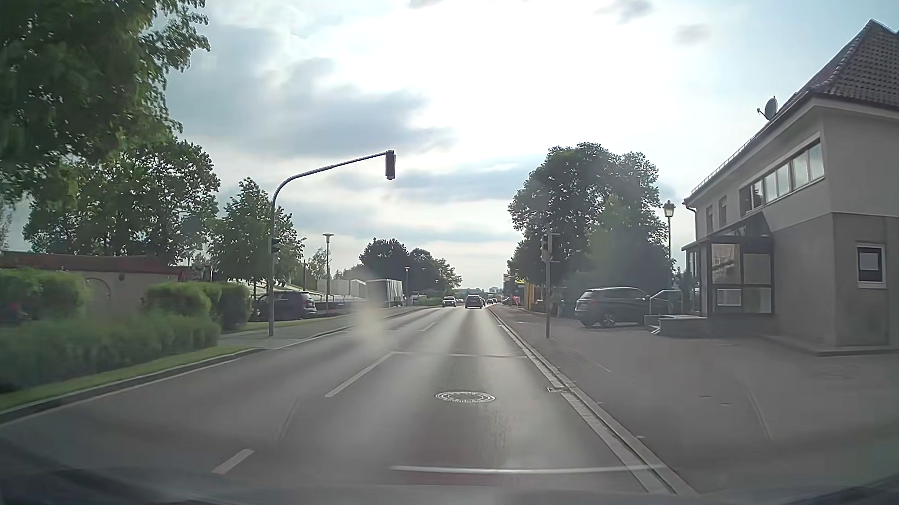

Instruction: Follow the waypoints while adhering to traffic rules and regulations

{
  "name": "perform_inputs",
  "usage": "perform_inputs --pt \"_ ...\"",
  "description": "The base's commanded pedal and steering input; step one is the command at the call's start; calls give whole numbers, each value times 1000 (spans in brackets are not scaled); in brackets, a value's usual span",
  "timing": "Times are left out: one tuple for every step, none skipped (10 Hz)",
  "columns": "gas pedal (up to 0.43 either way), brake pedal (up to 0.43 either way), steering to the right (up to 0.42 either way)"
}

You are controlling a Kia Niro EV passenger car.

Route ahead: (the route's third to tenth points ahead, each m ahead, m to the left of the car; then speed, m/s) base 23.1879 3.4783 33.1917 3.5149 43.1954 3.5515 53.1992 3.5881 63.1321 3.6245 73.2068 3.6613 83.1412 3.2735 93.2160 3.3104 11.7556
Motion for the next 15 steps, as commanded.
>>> perform_inputs --pt "177 0 -5" --pt "169 0 -5" --pt "169 0 -5" --pt "169 0 -5" --pt "169 0 -5" --pt "169 0 -4" --pt "169 0 -4" --pt "169 0 -4" --pt "169 0 -3" --pt "169 0 -3" --pt "169 0 -3" --pt "169 0 -3" --pt "169 0 -2" --pt "169 0 -1" --pt "169 0 -1"
